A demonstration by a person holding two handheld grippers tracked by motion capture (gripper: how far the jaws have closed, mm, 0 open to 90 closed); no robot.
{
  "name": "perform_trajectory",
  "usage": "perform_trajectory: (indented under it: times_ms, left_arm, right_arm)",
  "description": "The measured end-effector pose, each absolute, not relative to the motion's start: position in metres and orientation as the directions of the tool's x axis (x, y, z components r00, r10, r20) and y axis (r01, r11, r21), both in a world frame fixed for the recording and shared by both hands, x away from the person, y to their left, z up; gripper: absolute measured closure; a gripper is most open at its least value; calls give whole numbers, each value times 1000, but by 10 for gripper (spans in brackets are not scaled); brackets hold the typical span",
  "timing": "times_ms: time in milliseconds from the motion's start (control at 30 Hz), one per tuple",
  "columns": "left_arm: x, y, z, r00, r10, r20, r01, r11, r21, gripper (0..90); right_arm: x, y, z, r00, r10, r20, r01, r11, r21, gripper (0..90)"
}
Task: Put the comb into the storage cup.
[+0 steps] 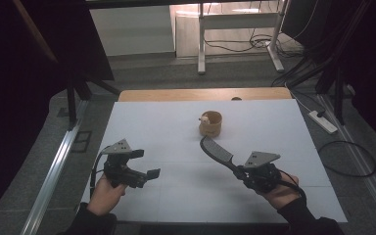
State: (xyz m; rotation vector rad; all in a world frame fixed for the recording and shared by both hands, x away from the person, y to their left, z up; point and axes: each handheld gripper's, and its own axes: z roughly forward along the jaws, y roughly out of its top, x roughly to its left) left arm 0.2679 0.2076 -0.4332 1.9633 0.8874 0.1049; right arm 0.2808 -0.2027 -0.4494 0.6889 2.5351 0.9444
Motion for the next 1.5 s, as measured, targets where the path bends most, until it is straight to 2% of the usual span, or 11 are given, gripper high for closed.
perform_trajectory:
  times_ms: [800,1500]
  left_arm:
    - [300,182,-423,752,550,-364,564,-248,788,0]
    - [326,158,-424,769,495,-405,580,-275,767,0]
  right_arm:
    - [275,-204,-440,-813,545,-204,249,642,725,725]
    - [270,-198,-438,-820,523,-231,198,639,743,725]
